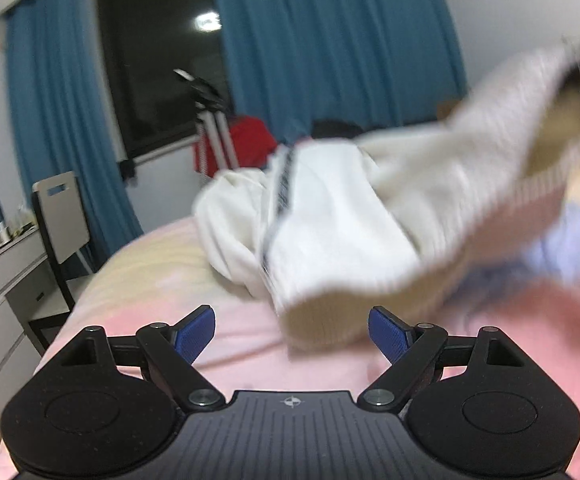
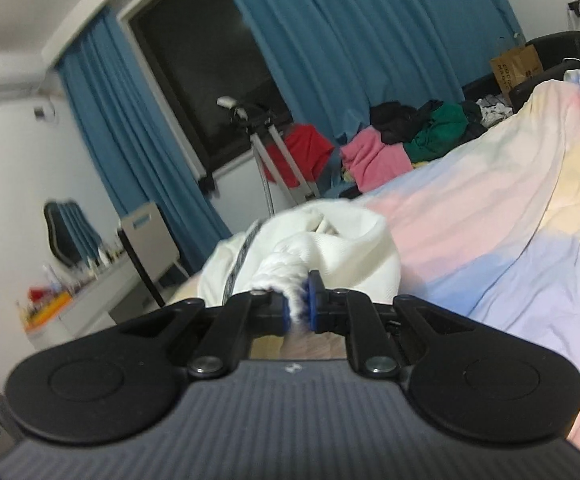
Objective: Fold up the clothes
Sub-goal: 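Grasp the ribbed cuff with the right gripper while the left gripper grasps the garment edge, then lift the white garment with both grippers and shake it out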
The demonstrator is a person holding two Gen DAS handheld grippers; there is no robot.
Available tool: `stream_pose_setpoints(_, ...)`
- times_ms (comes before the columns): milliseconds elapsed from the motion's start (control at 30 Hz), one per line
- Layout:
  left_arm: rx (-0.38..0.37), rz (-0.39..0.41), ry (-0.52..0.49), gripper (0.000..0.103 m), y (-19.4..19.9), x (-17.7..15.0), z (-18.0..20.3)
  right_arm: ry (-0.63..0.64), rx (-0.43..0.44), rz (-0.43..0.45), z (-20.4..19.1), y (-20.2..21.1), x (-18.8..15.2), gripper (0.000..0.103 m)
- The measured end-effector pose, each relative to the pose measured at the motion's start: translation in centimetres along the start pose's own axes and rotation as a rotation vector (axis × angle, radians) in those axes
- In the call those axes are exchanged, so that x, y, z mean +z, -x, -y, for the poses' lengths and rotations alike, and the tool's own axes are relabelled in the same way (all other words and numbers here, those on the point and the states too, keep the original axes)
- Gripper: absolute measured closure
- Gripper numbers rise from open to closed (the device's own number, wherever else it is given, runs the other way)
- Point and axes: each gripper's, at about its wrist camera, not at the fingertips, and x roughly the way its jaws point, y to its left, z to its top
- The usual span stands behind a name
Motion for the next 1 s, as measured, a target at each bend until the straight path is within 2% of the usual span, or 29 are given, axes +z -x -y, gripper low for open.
stream_pose_setpoints(100,0.041,0.007,-0.048,0.018,-1.7,-0.3,0.7,-0.047,0.0,0.005,1.2,0.0,0.2,0.09)
stream_pose_setpoints(233,0.072,0.005,0.035,0.021,-5.4,0.8,0.2,-0.074,-0.024,-0.025,2.5,-0.4,-0.1,0.09)
stream_pose_setpoints(333,0.06,0.049,0.053,0.032,-7.2,1.4,0.0,-0.06,-0.044,-0.043,2.7,-0.9,-0.7,0.09)
stream_pose_setpoints(400,0.06,0.042,0.062,0.034,-8.5,1.6,0.4,-0.008,-0.093,-0.068,2.4,-1.7,-1.4,0.09)
stream_pose_setpoints(500,0.065,0.031,0.087,0.044,-10.2,2.0,0.5,0.069,-0.165,-0.105,2.1,-2.8,-2.4,0.089)
stream_pose_setpoints(567,0.063,0.039,0.146,0.067,-10.5,2.4,-0.3,0.12,-0.214,-0.13,1.8,-3.5,-3.1,0.089)
stream_pose_setpoints(633,0.064,0.052,0.236,0.091,-10.2,2.6,-1.8,0.177,-0.266,-0.163,1.5,-4.5,-4.0,0.077)
stream_pose_setpoints(667,0.067,0.059,0.282,0.093,-9.6,2.6,-2.6,0.213,-0.293,-0.197,1.4,-5.2,-4.6,0.07)
stream_pose_setpoints(700,0.072,0.078,0.33,0.093,-8.9,2.6,-3.4,0.251,-0.315,-0.236,1.2,-6.0,-5.3,0.051)
stream_pose_setpoints(733,0.077,0.098,0.379,0.093,-8.2,2.5,-4.3,0.289,-0.341,-0.274,1.1,-6.8,-6.1,0.043)
stream_pose_setpoints(800,0.077,0.135,0.46,0.093,-6.9,2.7,-6.0,0.355,-0.389,-0.332,0.9,-8.0,-7.5,0.044)
stream_pose_setpoints(867,0.071,0.173,0.52,0.094,-5.6,3.0,-7.3,0.394,-0.412,-0.346,0.7,-8.6,-8.2,0.046)
stream_pose_setpoints(933,0.063,0.206,0.557,0.094,-4.5,3.6,-8.4,0.402,-0.441,-0.321,0.6,-8.4,-8.1,0.054)
stream_pose_setpoints(1000,0.051,0.227,0.577,0.094,-3.4,4.4,-9.6,0.362,-0.449,-0.287,1.1,-7.5,-7.6,0.075)
